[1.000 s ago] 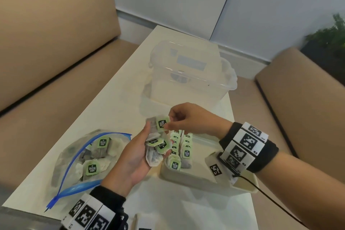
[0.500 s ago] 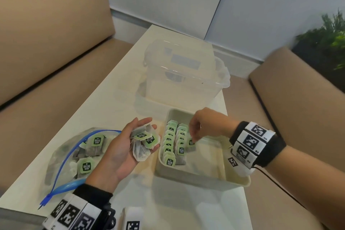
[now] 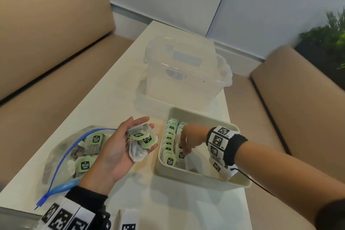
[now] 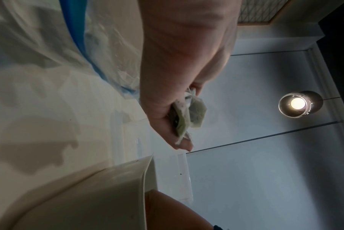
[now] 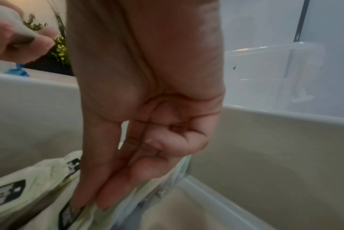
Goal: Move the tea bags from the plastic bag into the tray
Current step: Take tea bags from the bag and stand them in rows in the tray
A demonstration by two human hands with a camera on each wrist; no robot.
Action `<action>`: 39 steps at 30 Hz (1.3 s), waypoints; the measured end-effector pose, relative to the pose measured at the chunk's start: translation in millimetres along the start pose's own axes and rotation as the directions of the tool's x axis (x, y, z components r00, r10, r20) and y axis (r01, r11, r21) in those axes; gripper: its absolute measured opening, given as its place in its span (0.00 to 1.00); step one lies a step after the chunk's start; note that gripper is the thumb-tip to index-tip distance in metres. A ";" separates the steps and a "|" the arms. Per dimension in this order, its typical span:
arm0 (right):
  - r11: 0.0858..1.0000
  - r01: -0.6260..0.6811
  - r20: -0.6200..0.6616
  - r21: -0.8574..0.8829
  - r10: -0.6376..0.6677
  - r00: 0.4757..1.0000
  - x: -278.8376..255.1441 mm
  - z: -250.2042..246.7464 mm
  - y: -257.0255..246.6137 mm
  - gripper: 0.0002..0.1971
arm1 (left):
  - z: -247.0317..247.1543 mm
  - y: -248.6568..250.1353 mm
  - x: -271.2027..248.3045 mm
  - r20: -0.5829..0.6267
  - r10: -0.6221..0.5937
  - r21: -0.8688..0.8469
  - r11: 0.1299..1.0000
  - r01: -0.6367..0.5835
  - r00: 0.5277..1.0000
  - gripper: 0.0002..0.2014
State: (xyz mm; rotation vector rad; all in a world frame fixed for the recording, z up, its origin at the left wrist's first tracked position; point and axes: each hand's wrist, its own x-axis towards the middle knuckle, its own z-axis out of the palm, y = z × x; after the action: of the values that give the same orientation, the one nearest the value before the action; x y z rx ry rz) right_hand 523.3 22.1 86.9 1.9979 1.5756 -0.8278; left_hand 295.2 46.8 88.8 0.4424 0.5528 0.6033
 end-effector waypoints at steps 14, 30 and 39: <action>0.987 0.141 -0.397 0.072 -0.101 0.912 -32.3 -34.0 -6.1 0.08 | 11.9 -0.4 -0.7 0.035 0.011 -0.145 0.989 -0.006 0.999 0.26; 0.811 0.580 -0.713 -0.082 -0.454 0.534 -82.8 -44.6 -58.7 0.05 | 20.5 -14.0 0.4 0.099 -0.055 -0.242 0.967 0.077 0.994 0.23; 0.755 0.652 -0.675 0.061 -0.451 0.585 -104.0 -66.9 -45.4 0.10 | 16.7 -16.0 3.3 0.080 -0.150 -0.271 0.948 0.166 0.985 0.24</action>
State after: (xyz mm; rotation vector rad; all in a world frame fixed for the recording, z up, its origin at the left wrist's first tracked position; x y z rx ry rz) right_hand 473.9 6.3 207.9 2.1270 2.7363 -0.6635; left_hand 313.9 33.2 91.8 0.1482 0.4353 0.5022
